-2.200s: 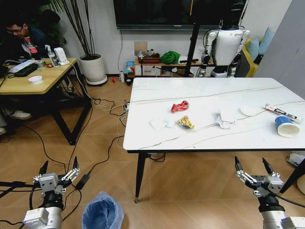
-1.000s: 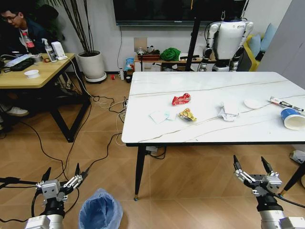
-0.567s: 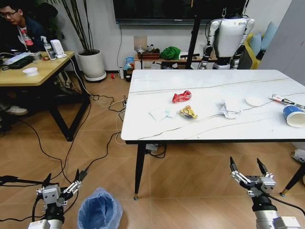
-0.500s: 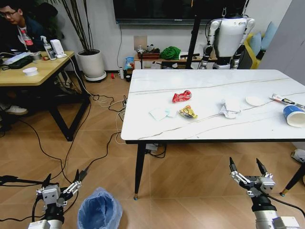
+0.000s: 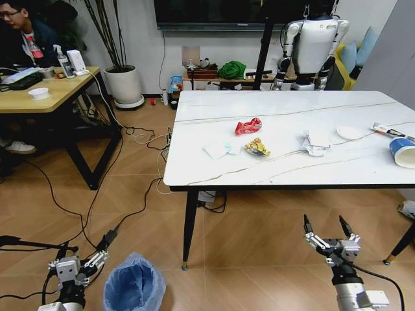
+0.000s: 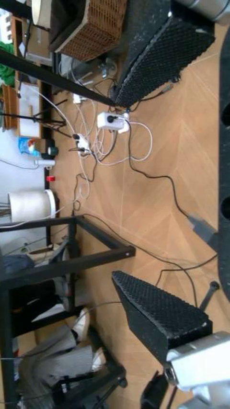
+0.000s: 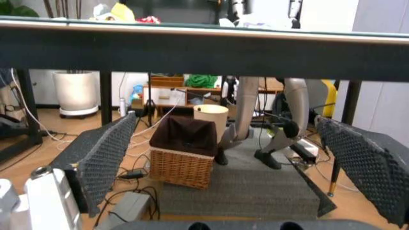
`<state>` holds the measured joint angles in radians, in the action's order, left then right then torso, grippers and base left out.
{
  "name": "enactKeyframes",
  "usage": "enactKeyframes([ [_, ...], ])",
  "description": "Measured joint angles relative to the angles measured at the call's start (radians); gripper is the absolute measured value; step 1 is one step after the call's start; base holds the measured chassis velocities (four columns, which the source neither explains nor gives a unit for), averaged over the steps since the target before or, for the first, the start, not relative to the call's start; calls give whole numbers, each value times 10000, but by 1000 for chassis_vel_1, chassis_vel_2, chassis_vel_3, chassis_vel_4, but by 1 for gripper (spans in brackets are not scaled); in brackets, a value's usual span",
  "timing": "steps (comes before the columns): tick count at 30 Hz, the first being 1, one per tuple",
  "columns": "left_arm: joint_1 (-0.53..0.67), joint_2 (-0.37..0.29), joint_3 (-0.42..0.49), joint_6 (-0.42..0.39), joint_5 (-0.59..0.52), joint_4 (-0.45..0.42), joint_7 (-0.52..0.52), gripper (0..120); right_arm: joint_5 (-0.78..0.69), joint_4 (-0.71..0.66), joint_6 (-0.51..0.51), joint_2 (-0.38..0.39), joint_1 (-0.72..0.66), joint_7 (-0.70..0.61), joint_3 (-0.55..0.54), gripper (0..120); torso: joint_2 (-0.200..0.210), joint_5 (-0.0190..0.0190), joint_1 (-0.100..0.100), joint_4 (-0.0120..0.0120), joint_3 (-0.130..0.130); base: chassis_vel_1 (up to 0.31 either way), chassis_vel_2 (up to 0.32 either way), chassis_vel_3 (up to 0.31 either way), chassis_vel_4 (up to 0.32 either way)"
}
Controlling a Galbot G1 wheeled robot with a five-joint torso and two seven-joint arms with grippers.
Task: Pick up the trash bin and place the trash from the table into it.
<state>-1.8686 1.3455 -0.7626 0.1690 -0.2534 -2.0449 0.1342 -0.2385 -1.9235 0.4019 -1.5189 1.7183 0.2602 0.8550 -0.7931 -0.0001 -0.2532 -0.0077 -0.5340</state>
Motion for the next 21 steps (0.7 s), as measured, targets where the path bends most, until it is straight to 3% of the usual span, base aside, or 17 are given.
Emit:
enactKeyframes([
  [21,52,183,97,-52,181,20,-26,100,-207,35,227,182,249,12,140,100,922,1,390,0,531,0,0,0,0],
])
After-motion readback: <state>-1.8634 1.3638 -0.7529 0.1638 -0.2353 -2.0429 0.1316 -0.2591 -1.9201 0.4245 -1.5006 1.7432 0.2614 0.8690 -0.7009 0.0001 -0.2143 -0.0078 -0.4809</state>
